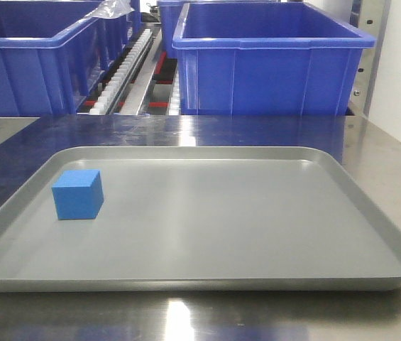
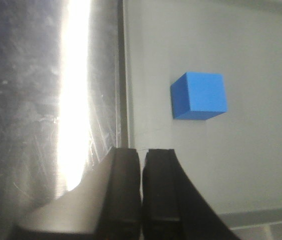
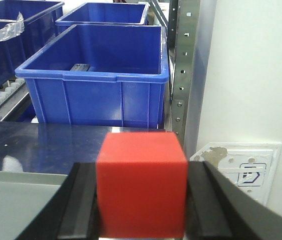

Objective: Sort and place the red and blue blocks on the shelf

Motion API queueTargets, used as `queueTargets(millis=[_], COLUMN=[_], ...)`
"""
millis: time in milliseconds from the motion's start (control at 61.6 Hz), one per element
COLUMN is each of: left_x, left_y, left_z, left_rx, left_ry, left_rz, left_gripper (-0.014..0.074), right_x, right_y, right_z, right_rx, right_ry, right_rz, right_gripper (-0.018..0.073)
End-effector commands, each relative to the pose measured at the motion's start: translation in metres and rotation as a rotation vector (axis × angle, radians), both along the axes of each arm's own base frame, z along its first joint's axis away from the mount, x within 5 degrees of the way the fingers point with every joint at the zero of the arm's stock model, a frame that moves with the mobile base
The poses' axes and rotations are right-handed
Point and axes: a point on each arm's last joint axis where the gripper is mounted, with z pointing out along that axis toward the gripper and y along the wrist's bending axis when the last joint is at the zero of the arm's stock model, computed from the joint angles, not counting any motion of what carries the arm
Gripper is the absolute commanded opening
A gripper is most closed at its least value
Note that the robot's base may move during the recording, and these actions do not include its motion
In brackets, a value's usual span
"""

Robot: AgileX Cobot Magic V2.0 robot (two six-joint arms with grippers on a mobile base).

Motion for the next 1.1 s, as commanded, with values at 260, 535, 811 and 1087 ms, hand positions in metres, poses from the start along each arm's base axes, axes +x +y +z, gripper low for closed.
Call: queueTargets(millis=[260, 535, 811, 1087], left_x=[0.040, 0.070, 0.092, 0.098], left_y=[-0.037, -0.086, -0.105, -0.110], left_z=[0.016, 0.035, 0.026, 0.007], left_rx=[0.225, 0.187, 0.206, 0.244], left_ry=[0.193, 0.208, 0.237, 0.287], left_rz=[0.014, -0.001, -0.005, -0.005], left_gripper=[0.0344, 0.0563, 0.0511, 0.0511], right_x=[-0.001, -0.001, -0.001, -0.001], right_y=[0.000, 0.000, 0.000, 0.000], right_z=[0.017, 0.017, 0.017, 0.017], right_rx=[0.002, 0.002, 0.002, 0.002], right_ry=[-0.115, -0.115, -0.115, -0.115], right_rz=[-0.002, -0.002, -0.002, -0.002], right_gripper=[0.0077, 0.0077, 0.0077, 0.0077])
